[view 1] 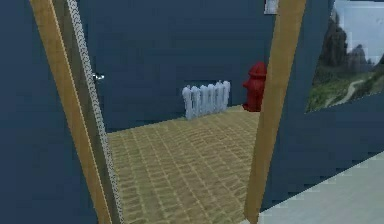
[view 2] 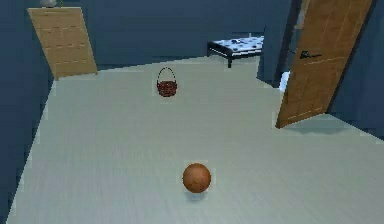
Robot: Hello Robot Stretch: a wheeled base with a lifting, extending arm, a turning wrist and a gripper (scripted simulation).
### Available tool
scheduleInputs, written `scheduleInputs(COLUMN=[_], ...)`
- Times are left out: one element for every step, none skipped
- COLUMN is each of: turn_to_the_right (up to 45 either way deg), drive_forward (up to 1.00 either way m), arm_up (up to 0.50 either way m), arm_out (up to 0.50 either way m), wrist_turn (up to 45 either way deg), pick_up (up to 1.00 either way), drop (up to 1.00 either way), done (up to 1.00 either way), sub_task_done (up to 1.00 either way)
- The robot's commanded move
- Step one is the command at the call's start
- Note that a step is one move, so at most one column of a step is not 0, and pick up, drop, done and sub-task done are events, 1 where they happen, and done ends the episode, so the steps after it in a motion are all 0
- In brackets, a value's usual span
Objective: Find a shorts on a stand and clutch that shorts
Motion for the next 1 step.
scheduleInputs(turn_to_the_right=[0.0], drive_forward=[0.75], arm_up=[0.00], arm_out=[0.00], wrist_turn=[0.0], pick_up=[0.00], drop=[0.00], done=[0.00], sub_task_done=[0.00])
